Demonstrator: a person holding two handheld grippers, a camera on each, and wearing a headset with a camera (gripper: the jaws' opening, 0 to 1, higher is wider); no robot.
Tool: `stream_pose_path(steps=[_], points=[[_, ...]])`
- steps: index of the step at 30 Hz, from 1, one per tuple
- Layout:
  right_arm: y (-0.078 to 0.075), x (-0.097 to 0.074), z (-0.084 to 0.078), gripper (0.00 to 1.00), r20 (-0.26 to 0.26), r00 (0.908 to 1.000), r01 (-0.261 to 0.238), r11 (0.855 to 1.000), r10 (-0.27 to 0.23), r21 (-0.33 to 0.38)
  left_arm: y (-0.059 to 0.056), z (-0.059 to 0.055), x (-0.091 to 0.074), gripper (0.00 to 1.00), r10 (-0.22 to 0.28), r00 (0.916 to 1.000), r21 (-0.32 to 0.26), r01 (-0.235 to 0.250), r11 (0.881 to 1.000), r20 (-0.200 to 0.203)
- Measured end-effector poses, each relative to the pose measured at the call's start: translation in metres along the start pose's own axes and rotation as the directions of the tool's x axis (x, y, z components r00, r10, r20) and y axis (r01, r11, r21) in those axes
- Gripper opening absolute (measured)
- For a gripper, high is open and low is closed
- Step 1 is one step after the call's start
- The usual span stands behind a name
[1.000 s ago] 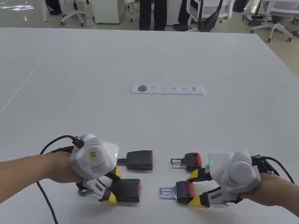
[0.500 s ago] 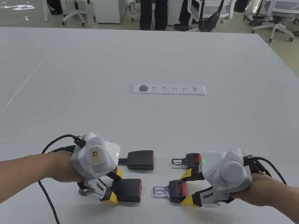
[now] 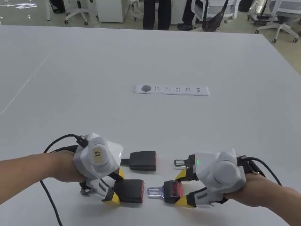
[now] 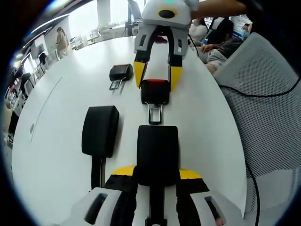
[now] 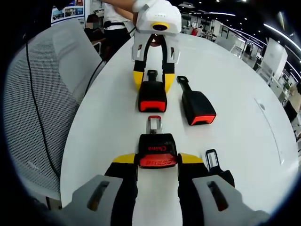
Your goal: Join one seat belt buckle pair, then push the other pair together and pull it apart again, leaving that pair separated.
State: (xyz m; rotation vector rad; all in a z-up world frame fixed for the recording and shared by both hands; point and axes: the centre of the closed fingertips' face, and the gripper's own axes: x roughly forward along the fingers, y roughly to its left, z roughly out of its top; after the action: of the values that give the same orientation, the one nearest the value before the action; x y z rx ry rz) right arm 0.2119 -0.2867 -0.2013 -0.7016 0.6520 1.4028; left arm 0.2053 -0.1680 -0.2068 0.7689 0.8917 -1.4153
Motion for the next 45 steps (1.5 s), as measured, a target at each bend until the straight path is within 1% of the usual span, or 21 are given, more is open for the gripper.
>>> stream_pose_path(steps=[6, 11, 19, 29, 30, 35, 45], points=[[0.001, 0.002, 0.006, 0.31, 0.004, 1.0, -0.002, 1.0, 0.002, 0.002, 0.001, -0.001, 0.0, 0.32, 0.0, 1.0, -0.001, 0.0, 1.0, 0.0], [0.002, 0.005, 0.011, 0.31, 0.006, 1.0, -0.005, 1.0, 0.005, 0.0, -0.001, 0.001, 0.0, 0.32, 0.002, 1.0, -0.004, -0.002, 1.0, 0.002], [0.003, 0.01, 0.014, 0.31, 0.006, 0.9999, -0.012, 1.0, 0.012, -0.001, -0.001, 0.002, 0.0, 0.32, 0.004, 1.0, -0.011, -0.004, 1.0, 0.006], [0.004, 0.016, 0.021, 0.31, 0.016, 0.9997, -0.016, 1.0, 0.015, 0.002, 0.0, 0.0, 0.0, 0.32, 0.003, 1.0, -0.002, -0.003, 1.0, 0.006], [0.004, 0.017, 0.02, 0.31, 0.009, 0.9999, -0.013, 1.0, 0.013, -0.003, 0.0, 0.0, 0.0, 0.32, 0.003, 1.0, -0.001, -0.003, 1.0, 0.006], [0.005, 0.016, 0.02, 0.31, 0.01, 0.9999, -0.012, 1.0, 0.012, 0.002, 0.001, -0.001, 0.001, 0.32, 0.006, 0.9999, -0.004, -0.006, 1.0, 0.012], [0.004, 0.018, 0.019, 0.3, 0.011, 0.9999, -0.008, 1.0, 0.008, -0.003, 0.001, 0.0, 0.0, 0.32, 0.011, 0.9998, -0.003, -0.011, 1.0, 0.018]])
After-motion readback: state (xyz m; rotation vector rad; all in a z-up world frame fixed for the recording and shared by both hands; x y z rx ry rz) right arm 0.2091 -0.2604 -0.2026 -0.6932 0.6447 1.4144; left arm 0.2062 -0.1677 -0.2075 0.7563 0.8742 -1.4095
